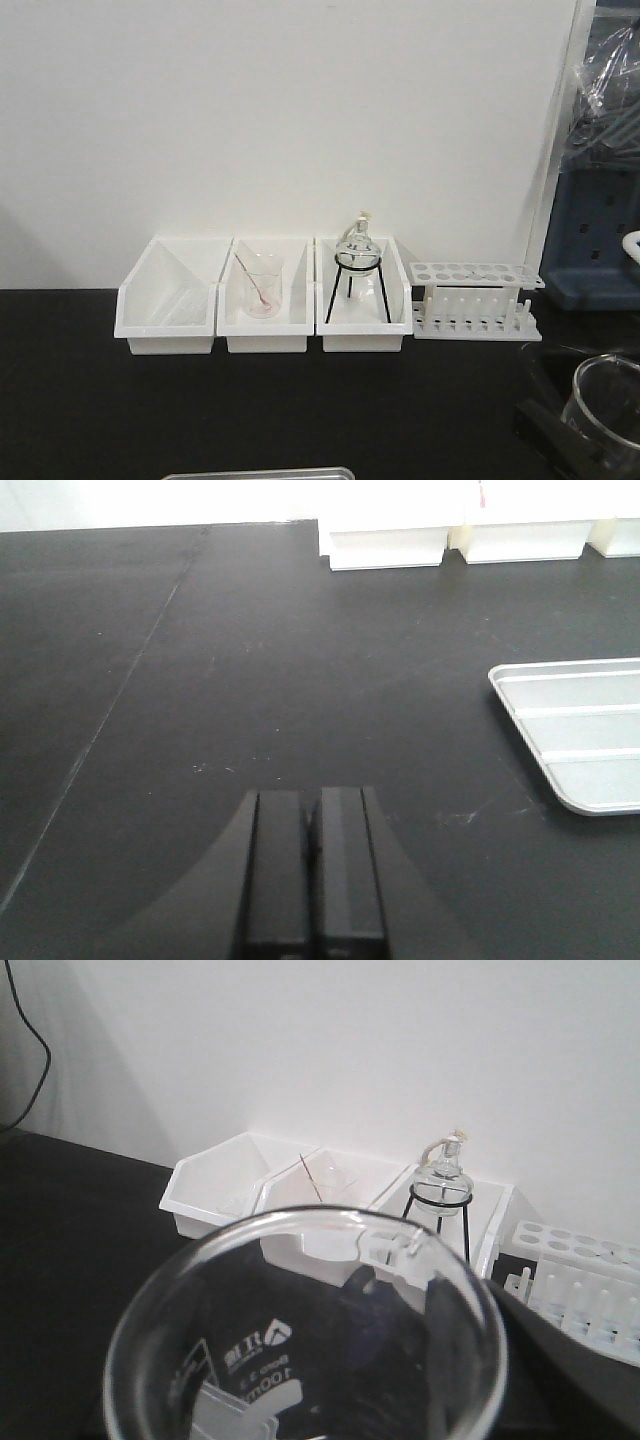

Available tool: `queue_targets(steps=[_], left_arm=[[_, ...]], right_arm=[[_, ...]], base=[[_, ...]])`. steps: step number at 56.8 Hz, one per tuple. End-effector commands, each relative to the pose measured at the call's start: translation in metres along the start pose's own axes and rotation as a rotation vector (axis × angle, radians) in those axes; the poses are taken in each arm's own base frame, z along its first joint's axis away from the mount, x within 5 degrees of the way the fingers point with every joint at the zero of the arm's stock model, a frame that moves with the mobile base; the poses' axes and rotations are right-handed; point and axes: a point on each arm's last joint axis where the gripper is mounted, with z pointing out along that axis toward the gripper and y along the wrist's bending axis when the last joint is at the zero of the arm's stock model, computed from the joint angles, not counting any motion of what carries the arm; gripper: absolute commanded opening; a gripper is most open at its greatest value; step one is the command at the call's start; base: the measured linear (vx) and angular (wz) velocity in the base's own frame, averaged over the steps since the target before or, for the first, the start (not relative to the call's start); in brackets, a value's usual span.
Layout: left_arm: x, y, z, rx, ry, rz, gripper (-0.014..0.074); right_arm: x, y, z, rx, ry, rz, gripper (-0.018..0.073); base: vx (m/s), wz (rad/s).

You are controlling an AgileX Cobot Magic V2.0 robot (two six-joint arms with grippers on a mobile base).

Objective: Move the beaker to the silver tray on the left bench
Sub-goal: 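Move the held beaker with the right gripper over the silver tray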

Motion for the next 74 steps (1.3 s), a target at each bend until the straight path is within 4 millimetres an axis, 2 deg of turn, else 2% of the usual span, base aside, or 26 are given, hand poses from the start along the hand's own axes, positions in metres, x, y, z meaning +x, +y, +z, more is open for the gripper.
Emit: queue_targets(steps=[1, 6, 14, 21, 29, 37, 42, 51, 59, 67, 74], left_arm=[[0.001, -0.001, 0.002, 0.007, -0.066, -0.001, 0.0001], [0.001, -0.001, 0.002, 0.007, -0.066, -0.001, 0.0001], [0.001, -0.001, 0.002, 0.007, -0.066, -0.001, 0.0001], [0.001, -0.001, 0.002, 0.007, -0.066, -0.001, 0.0001], [0.001, -0.001, 0.002, 0.007, -0.066, -0.001, 0.0001], [0.001, -0.001, 0.002, 0.007, -0.066, -0.001, 0.0001], [0.001, -0.001, 0.002, 0.007, -0.066, -0.001, 0.0001], [0.001, -0.001, 0.002, 0.007, -0.066, -0.001, 0.0001], [0.001, -0.001, 0.002, 0.007, -0.066, -0.001, 0.0001], [0.001, -0.001, 0.002, 0.007, -0.066, -0.001, 0.0001], [0.001, -0.001, 0.002, 0.007, -0.066, -0.001, 0.0001]], right_arm=[[-0.005, -0.007, 0.013, 0.076, 0.014, -0.007, -0.0004], [0.011, -0.005, 0.039, 0.057, 0.128, 0.017, -0.0004], [0.043, 0.01, 0.101, -0.092, 0.363, 0.036, -0.0004], [0.058, 0.027, 0.151, -0.296, 0.466, -0.033, -0.0003], [0.074, 0.051, 0.193, -0.609, 0.502, -0.088, -0.0003], [0.077, 0.07, 0.218, -0.861, 0.379, -0.078, -0.0003], [0.079, 0.075, 0.229, -0.91, 0.261, -0.049, -0.0003], [0.093, 0.076, 0.247, -0.89, 0.069, -0.018, -0.0003], [0.115, 0.076, 0.259, -0.871, -0.065, -0.031, -0.0001], [0.136, 0.074, 0.269, -0.812, -0.09, -0.047, 0.0], [0.15, 0.069, 0.276, -0.735, -0.07, 0.021, 0.0003]], base=[[0.0, 0.0], [0.0, 0.0], [0.0, 0.0], [0.0, 0.0], [0.0, 0.0], [0.0, 0.0], [0.0, 0.0], [0.0, 0.0], [0.0, 0.0], [0.0, 0.0], [0.0, 0.0]])
